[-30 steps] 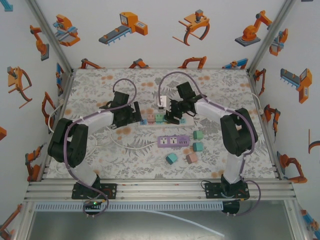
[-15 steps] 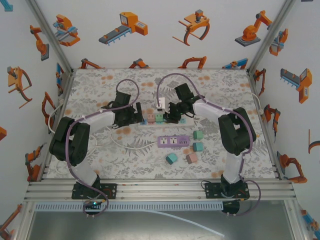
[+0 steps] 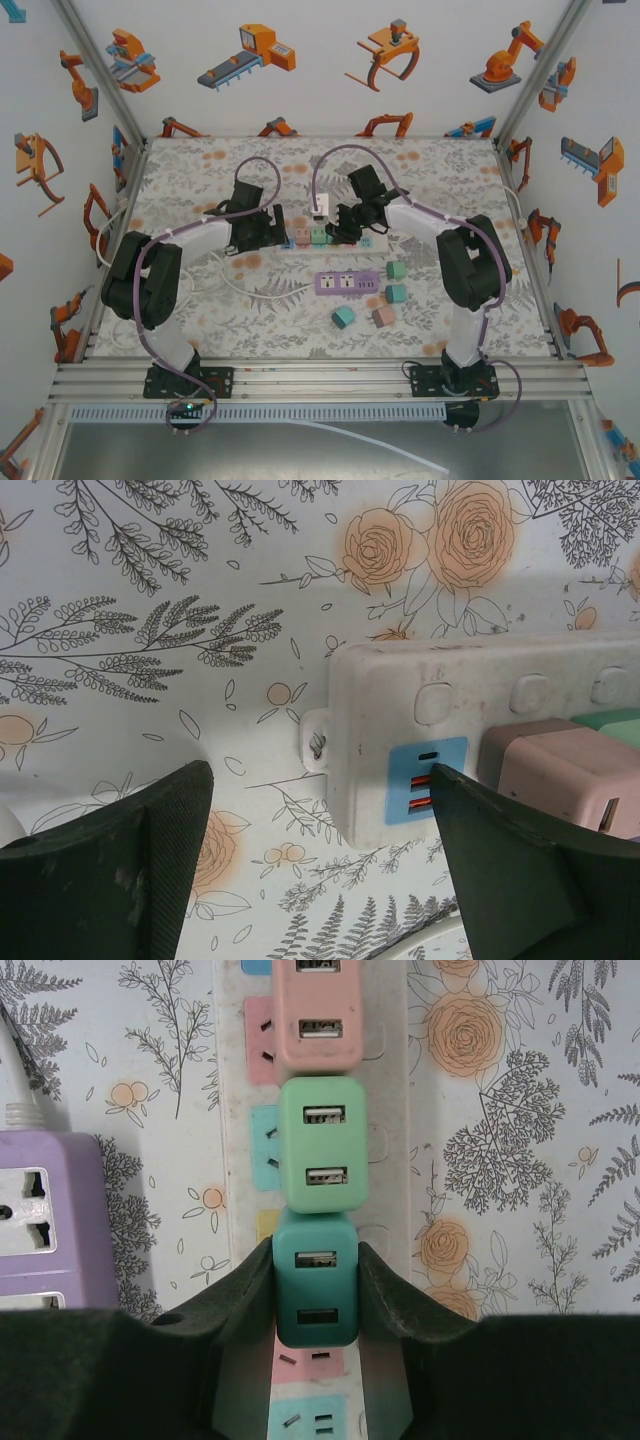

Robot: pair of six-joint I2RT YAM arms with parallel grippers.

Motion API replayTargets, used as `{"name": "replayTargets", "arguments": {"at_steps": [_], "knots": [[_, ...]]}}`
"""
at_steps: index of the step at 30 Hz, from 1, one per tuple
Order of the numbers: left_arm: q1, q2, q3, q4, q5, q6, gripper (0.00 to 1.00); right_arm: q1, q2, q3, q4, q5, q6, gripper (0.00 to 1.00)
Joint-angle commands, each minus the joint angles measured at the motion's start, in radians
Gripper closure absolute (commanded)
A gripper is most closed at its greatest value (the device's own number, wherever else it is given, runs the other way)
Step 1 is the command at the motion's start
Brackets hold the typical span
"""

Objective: Pull the plug off the socket

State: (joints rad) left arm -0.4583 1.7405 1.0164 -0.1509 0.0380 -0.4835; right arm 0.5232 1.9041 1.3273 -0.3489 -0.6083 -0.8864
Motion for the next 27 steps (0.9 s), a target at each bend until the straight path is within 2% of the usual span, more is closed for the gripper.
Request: {"name": "replayTargets", "arguments": {"at_steps": [1, 11, 27], "knots": [[-0.02, 0.071, -0.011, -0.092, -0.029, 0.048, 0.19, 0.012, -0.004, 0.07, 0.02, -0.045, 0.052, 0.76], [-0.023, 0.099, 0.0, -0.137, -0.061, 0.072, 0.19, 0.012, -0.001, 0.078, 0.021, -0.056, 0.088, 0.76], [-0.026, -0.023, 0.032, -0.175, -0.071, 0.068, 0.19, 0.012, -0.132, 0.031, 0.052, -0.041, 0.099, 0.77]]}}
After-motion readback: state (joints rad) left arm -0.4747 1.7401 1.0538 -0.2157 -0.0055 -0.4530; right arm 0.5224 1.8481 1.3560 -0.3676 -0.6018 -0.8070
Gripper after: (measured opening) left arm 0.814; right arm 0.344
